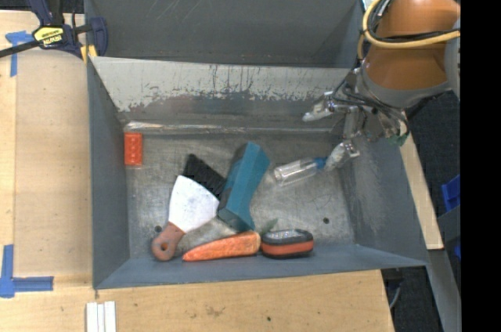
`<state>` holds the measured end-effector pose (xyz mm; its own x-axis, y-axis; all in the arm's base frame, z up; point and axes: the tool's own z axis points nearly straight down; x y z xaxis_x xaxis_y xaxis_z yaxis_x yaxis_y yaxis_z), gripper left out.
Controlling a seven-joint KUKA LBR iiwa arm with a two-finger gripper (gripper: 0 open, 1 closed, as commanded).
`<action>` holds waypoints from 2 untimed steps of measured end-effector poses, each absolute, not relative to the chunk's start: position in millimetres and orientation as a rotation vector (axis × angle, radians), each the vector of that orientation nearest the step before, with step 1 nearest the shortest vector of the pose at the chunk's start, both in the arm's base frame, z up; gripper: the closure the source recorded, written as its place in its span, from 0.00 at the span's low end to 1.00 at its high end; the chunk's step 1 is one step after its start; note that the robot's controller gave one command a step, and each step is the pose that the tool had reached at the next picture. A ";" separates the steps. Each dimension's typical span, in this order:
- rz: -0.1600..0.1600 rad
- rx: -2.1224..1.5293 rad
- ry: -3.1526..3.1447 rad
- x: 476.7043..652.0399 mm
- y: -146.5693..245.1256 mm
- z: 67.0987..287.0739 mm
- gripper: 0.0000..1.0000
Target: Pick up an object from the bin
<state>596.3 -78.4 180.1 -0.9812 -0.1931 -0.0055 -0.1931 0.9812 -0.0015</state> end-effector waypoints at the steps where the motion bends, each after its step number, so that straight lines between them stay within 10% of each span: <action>1: -0.004 -0.310 3.115 606.7 -69.6 139.2 0.00; 2: 0.005 -0.520 3.083 625.4 -66.8 82.2 1.00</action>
Offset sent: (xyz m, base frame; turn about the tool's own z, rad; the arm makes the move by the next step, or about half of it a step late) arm 0.0220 0.0086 -0.1101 -0.1405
